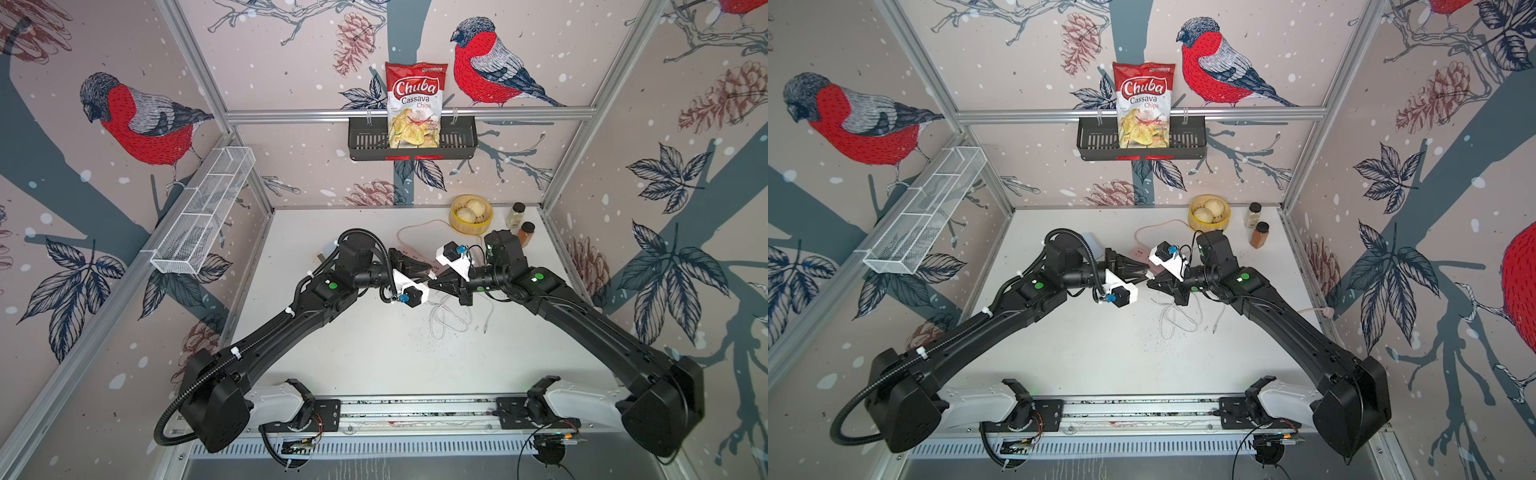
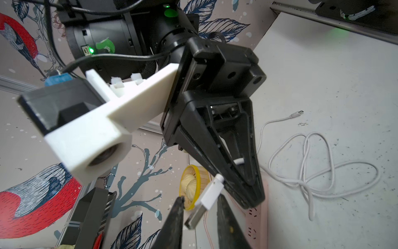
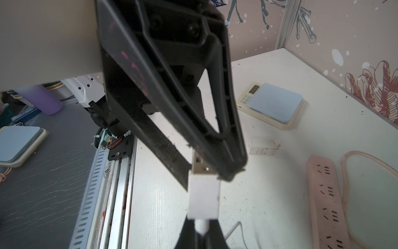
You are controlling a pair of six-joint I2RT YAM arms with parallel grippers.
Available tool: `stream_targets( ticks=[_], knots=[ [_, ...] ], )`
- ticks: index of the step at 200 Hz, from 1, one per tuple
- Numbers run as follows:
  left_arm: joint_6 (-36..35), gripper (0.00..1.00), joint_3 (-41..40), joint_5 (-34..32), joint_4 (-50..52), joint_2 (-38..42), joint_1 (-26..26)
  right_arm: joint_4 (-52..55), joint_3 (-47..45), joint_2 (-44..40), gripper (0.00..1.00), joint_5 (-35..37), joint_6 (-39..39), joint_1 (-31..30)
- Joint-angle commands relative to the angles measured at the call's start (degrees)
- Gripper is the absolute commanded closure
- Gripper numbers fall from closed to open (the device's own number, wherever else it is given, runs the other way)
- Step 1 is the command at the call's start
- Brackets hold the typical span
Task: Charge the electronic scale
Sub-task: Adjust the charging cable at the center of the board.
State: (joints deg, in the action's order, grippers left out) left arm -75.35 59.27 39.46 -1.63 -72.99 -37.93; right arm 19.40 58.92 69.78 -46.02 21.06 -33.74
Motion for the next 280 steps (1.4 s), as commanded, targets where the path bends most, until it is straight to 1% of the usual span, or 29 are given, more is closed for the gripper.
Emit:
stream_targets(
  ticks=[1,19,28,30,34,38,46,51,60,66,78,85,102,118,133,141,155,174,201,231,280],
  knots=[
    [-2.4,0.82,0.8,0.9,2.5,-0.6,0.0,1.4,0.6,-0.2,1.00,-1.1,0.3,-0.1],
    [-2.4,1.00,0.8,1.4,2.8,-0.3,-0.2,1.5,0.6,-0.3,1.00,-0.6,0.4,0.0],
    [-2.0,1.00,0.7,1.6,3.0,-0.1,-0.1,1.6,0.6,-0.4,1.00,-0.3,0.4,0.0],
    [-2.0,1.00,0.7,1.7,3.1,-0.1,-0.1,1.6,0.6,-0.5,0.98,-0.2,0.4,0.0],
    [-2.0,1.00,0.7,2.0,3.2,0.1,-0.1,1.5,0.6,-0.5,0.93,0.1,0.3,0.1],
    [-1.8,1.00,0.6,2.1,3.4,0.1,-0.1,1.4,0.6,-0.6,0.85,0.3,0.3,0.1],
    [-1.0,1.00,0.5,2.3,3.6,0.4,-0.1,0.6,0.5,-1.0,0.61,1.7,-0.1,0.0],
    [-0.2,1.00,0.5,2.5,3.8,0.5,-0.1,0.1,0.4,-1.5,0.50,2.8,-0.5,0.2],
    [2.7,1.00,0.5,2.3,3.7,1.0,-0.1,-0.9,0.1,-2.6,0.36,4.5,-0.8,0.2],
    [5.4,1.00,0.6,2.2,3.6,1.2,0.0,-1.9,-0.3,-3.7,0.31,6.1,-0.8,0.4],
    [12.5,1.00,2.0,2.3,4.4,0.8,0.5,-4.4,-1.9,-6.9,0.26,9.3,-0.7,0.7],
    [15.4,1.00,4.2,3.6,8.0,-0.1,1.3,-6.2,-3.5,-9.3,0.25,11.6,-0.3,0.8],
    [19.7,1.00,11.5,8.2,19.2,-3.3,2.9,-11.5,-8.1,-14.4,0.23,16.9,0.2,0.6],
    [24.9,1.00,14.7,11.2,23.6,-4.9,3.8,-11.8,-8.7,-16.0,0.25,18.5,1.0,0.5],
    [26.3,1.00,14.1,16.1,24.5,-4.8,5.0,-11.5,-7.7,-15.4,0.30,18.2,0.8,0.3],
    [27.8,1.00,13.0,17.6,23.7,-4.4,5.2,-11.8,-7.1,-14.9,0.32,18.5,0.8,-0.1],
    [30.7,1.00,12.1,18.7,22.8,-4.4,5.5,-12.9,-6.4,-14.0,0.36,19.5,1.3,-1.2],
    [32.4,1.00,12.8,19.6,24.3,-5.5,6.0,-14.0,-5.7,-12.9,0.42,20.1,2.7,-2.9],
    [34.1,1.00,14.5,20.7,26.7,-7.4,6.4,-11.0,-3.1,-9.8,0.50,19.5,4.2,-5.2],
    [34.0,1.00,14.9,21.2,27.3,-8.0,6.3,-9.6,-1.5,-7.9,0.66,19.8,5.0,-6.7],
    [33.1,1.00,14.7,21.4,27.1,-7.7,6.5,-6.8,0.2,-5.5,0.97,18.7,5.9,-7.4]
  ],
)
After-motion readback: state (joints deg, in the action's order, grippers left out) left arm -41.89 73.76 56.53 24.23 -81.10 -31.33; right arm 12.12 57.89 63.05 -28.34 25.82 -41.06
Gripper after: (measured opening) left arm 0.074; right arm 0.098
